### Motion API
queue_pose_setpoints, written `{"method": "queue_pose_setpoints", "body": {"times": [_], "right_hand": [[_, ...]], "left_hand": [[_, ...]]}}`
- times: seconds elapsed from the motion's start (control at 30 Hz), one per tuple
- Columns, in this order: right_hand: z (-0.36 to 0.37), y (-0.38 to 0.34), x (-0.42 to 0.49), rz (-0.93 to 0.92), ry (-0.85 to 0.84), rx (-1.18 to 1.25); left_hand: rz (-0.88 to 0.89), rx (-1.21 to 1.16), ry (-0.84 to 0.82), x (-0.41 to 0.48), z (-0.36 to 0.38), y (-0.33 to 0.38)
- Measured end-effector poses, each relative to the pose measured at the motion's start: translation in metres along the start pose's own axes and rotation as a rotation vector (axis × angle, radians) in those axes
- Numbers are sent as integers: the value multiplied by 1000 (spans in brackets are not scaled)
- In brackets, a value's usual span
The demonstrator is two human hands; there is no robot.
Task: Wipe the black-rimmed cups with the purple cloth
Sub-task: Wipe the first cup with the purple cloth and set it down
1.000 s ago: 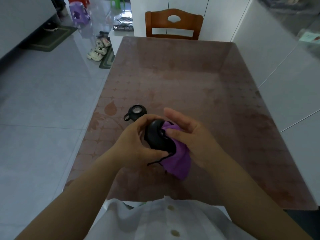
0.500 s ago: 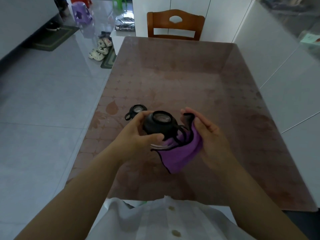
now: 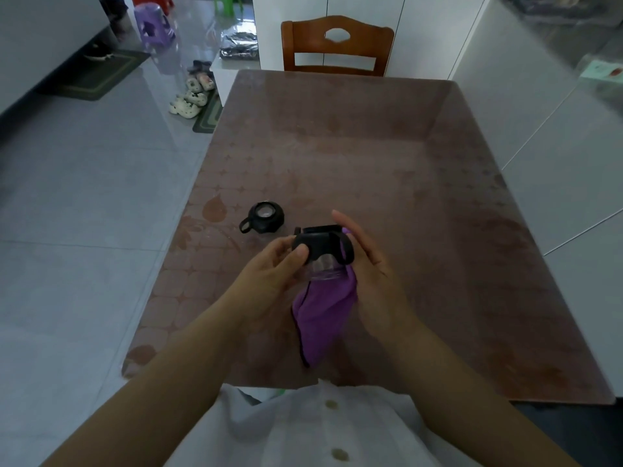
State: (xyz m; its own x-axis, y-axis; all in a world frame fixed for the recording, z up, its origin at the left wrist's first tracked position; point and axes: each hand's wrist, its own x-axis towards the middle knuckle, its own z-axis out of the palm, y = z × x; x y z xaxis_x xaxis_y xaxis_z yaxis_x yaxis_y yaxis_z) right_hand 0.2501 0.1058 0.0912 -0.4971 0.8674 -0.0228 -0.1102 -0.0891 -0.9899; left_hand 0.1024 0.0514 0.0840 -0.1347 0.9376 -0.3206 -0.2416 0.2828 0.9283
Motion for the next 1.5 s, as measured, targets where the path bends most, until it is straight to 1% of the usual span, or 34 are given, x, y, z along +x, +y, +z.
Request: {"method": "queue_pose_setpoints", "body": {"times": [0.07,0.2,0.3,0.4,0.5,0.57,0.67,0.73,0.8,0.87,0.93,1.07,1.13,1.2,1.27,1.4,1.5], "right_hand": [[-1,0,0,3,0,-46],[9,1,-3,-105,-45,-272],[13,0,-3,-174,-58,-351],[8,-1,-1,-240,-51,-379],[3,-1,2,-267,-1,-335],[-2,1,4,-249,27,-331],[-7,1,8,-171,54,-342],[-5,0,8,-100,46,-342],[1,-4,6,-88,45,-296],[6,-11,4,-103,52,-228],[11,-19,3,-110,23,-226],[18,-23,0,-138,-48,-366],[20,-21,0,-143,-46,-384],[19,-19,0,-134,-33,-342],[17,-16,1,-139,-26,-294],[10,-6,-1,-118,-14,-94],[3,2,-4,-68,38,-168]], "left_hand": [[-1,69,3,-2,3,2],[22,208,-13,-3,11,14],[48,199,31,-4,13,17],[97,111,79,-3,10,15],[95,-40,88,2,5,14],[45,-151,74,1,5,14],[-33,-359,-18,-8,10,19],[-45,-430,-12,-8,8,16],[-60,-397,34,-8,9,18],[-106,-297,39,-8,11,18],[-138,-173,48,-8,11,18],[-58,-54,40,-9,5,17],[29,-15,1,-8,3,13],[118,-9,-56,-10,3,10],[156,-13,-60,-9,3,6],[132,-160,-61,-8,2,4],[113,-224,-87,-9,0,6]]}}
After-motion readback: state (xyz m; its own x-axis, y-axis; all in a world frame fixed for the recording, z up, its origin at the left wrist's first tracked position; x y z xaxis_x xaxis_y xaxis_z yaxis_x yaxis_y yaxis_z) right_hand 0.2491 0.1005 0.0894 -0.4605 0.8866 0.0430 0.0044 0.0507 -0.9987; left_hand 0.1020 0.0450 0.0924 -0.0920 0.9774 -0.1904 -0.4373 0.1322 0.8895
